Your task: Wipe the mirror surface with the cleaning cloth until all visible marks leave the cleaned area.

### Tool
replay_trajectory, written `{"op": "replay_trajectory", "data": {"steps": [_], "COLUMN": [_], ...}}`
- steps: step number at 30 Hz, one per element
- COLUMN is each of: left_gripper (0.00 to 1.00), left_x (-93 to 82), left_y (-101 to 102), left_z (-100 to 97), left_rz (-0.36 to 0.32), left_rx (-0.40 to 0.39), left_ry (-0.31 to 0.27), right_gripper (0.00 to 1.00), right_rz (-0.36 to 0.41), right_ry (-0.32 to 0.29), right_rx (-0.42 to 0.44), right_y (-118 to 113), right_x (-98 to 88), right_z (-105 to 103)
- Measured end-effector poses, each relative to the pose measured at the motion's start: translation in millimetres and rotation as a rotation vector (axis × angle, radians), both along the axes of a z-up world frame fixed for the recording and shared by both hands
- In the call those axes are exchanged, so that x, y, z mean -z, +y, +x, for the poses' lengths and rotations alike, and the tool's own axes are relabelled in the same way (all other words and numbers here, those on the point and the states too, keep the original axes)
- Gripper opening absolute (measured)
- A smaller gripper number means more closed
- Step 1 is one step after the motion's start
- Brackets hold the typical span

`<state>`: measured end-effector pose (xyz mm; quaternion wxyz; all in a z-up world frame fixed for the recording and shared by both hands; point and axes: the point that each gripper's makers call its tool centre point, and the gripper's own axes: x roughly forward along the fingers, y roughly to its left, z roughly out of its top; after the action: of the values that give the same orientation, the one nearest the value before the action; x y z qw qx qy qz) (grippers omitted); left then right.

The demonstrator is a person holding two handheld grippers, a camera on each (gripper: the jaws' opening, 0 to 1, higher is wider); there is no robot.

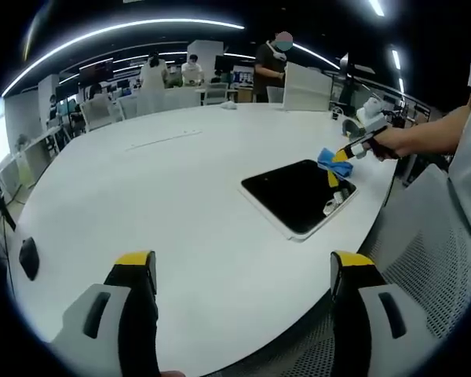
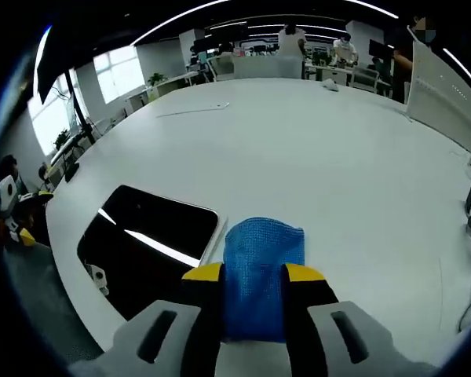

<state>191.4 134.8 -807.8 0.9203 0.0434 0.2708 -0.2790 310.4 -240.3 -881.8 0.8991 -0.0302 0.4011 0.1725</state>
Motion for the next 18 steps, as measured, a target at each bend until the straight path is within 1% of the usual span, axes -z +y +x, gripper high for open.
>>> {"op": "replay_trajectory", "data": {"steps": [3,5,7,10,12,15,16,18], "left_gripper": [0.92,0.92,0.92,0.91,0.91,0.91,0.91,0.91], "left_x": [-0.6,0.1,0.3,-0.4,-1.3,-0.5,-0.2,0.7], "left_y": [0,1,1,0,-1,1,1,2], "left_z": [-0.1,0.3,0.3,-0.1,-0.4,0.0,0.2,0.3], "left_rz": [-0.002,-0.002,-0.002,-0.002,-0.002,-0.002,-0.001,0.001], "left_rx": [-0.001,-0.002,-0.002,-0.002,-0.003,-0.004,-0.004,-0.003], "left_ry": [0.0,0.0,0.0,-0.001,-0.002,-0.002,-0.002,-0.001], "right_gripper": [0.24,0.2,0.15,0.14,0.12,0.07,0.04,0.02], "right_rz": [-0.04,-0.053,-0.109,-0.122,-0.133,-0.127,-0.133,-0.158], "right_ry": [0.027,0.021,0.03,0.045,0.056,0.064,0.064,0.066], "right_rx": [0.011,0.009,0.008,0.021,0.028,0.04,0.048,0.062], "right_y": [-4,-5,-13,-18,-27,-35,-39,-49], "right_x": [6.5,6.4,6.7,5.9,7.2,7.6,7.4,7.0], "right_z": [-3,-2,-1,-1,0,0,0,1]}}
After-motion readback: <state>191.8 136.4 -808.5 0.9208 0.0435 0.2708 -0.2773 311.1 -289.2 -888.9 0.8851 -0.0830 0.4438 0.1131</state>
